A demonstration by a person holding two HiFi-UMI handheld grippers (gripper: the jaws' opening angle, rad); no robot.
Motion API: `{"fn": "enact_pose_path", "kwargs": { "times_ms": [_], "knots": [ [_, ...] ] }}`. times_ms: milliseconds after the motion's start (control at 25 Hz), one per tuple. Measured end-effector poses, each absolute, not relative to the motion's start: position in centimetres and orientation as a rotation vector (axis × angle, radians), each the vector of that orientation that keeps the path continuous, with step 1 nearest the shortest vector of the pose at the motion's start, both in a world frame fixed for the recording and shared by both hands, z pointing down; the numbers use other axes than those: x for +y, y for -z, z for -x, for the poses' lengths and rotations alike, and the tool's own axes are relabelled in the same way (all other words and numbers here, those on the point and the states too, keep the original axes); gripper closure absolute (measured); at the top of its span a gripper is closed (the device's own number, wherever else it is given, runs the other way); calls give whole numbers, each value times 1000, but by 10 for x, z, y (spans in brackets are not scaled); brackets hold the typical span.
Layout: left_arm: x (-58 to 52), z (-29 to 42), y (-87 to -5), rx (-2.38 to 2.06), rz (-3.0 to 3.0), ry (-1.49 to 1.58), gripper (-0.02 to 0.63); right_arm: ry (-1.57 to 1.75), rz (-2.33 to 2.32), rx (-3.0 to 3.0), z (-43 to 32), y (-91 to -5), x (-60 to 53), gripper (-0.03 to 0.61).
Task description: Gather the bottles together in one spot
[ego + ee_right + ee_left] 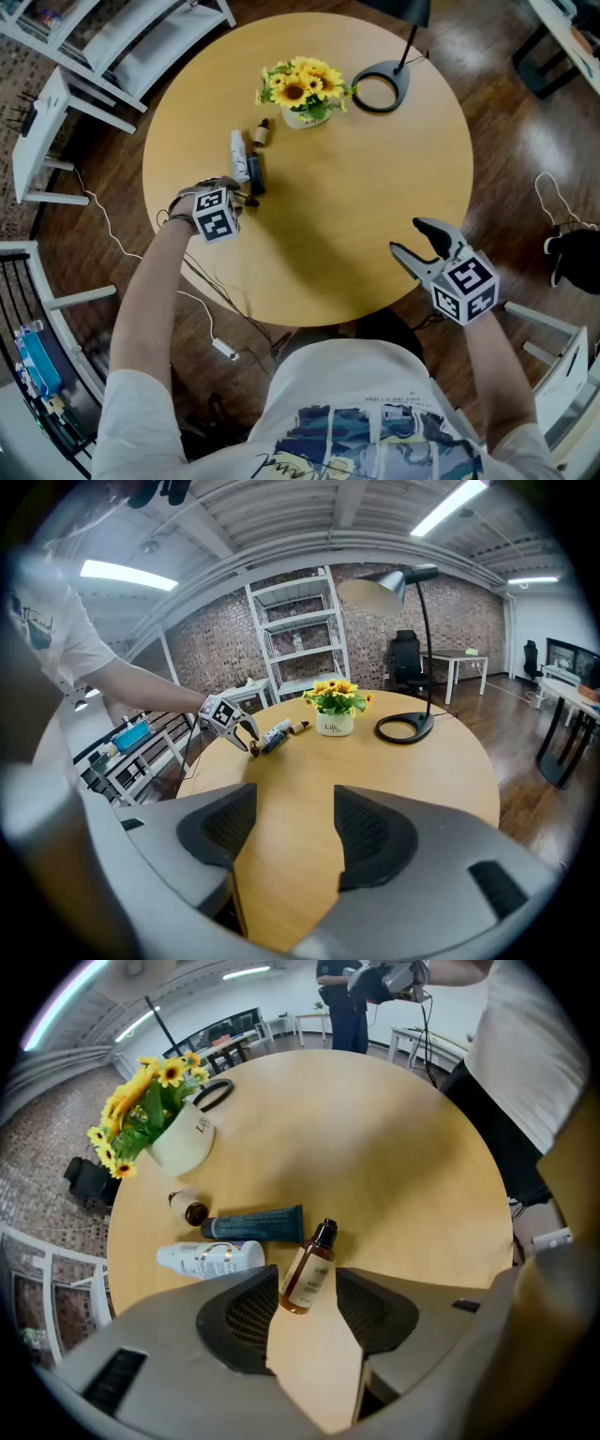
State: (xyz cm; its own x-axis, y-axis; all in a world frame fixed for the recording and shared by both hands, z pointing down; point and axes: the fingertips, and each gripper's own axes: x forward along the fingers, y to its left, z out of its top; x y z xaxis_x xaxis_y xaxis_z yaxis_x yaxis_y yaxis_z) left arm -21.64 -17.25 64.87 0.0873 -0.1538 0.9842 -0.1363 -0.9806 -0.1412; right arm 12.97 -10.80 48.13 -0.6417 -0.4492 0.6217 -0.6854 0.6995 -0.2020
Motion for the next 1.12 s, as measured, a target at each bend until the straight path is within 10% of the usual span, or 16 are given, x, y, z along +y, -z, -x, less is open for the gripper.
{"fn": "enact_pose_path", "kwargs": {
  "times_ms": [520,1120],
  "knots": [
    [-164,197,-646,347,2316,2008,476,-557,-855,-2357,-123,-488,-113,301],
    [-168,16,-462,1564,2949,646,476,-415,-286,-2532,-29,-379,-160,379]
  ]
}}
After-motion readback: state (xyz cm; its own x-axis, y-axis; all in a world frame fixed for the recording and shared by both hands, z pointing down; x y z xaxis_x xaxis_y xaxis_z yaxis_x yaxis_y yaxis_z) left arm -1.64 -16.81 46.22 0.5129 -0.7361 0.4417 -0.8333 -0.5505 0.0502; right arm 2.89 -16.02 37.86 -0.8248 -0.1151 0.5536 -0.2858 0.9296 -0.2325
